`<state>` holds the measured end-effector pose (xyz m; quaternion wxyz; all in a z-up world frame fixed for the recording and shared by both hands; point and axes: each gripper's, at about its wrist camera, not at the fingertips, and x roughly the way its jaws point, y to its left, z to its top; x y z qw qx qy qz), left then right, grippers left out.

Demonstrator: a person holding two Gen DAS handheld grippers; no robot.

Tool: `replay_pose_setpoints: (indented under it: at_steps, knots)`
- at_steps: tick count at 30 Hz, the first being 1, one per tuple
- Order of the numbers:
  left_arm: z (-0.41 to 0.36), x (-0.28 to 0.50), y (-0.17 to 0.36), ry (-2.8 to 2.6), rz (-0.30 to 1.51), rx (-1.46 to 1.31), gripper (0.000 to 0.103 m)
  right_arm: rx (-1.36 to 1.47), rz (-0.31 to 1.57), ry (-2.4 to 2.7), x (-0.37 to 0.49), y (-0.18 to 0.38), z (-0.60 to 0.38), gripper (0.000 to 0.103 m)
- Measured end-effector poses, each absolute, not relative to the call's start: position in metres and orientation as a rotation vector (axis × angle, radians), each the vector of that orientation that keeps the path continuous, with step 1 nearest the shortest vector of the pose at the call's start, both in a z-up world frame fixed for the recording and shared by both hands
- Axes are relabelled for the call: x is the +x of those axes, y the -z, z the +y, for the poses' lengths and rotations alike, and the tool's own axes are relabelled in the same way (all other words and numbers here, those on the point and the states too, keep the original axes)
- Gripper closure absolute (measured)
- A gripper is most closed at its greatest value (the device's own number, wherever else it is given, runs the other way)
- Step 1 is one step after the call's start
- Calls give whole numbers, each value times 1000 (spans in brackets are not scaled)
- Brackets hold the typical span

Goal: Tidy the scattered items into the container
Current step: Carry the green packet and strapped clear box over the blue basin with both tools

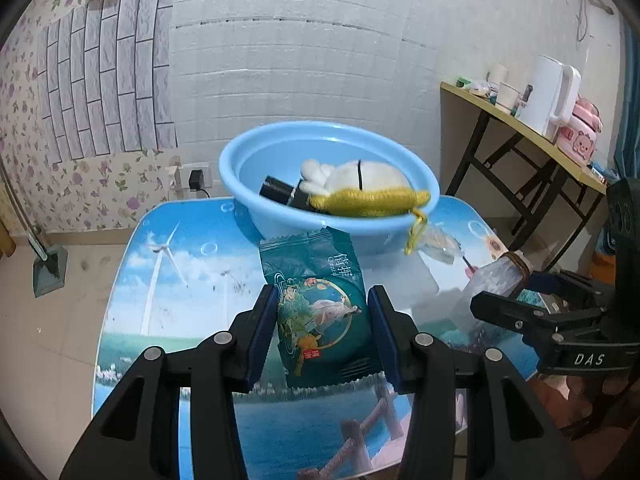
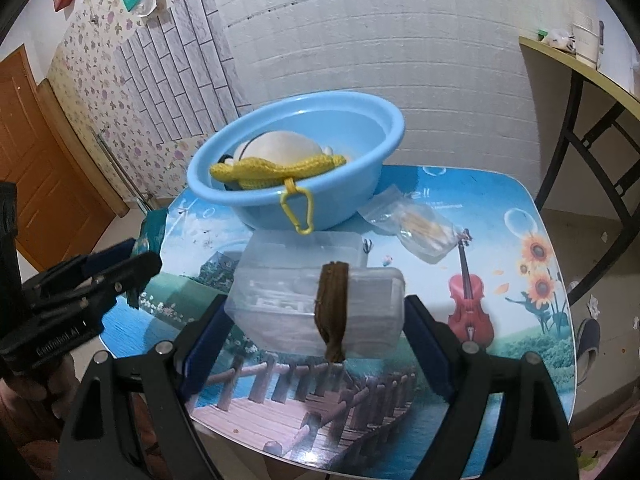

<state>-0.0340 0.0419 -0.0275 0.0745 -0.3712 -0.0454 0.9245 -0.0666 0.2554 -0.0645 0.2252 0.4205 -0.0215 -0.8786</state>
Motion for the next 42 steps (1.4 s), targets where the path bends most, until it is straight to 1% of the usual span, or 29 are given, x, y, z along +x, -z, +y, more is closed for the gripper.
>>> replay_pose_setpoints:
  at_steps: [13,20,42]
  knots:
    - [49,-69,10,-2768,-117,-1043,57,1082,-87,2438,-97,41,248,18]
    - [51,-92,6,-2763,-97,-1030,57,1064,-84,2433,-120,36,238,18]
    - [51,-155,30,-2747,-66,-1084,56,1042,-46,2462,-191,42,218,19]
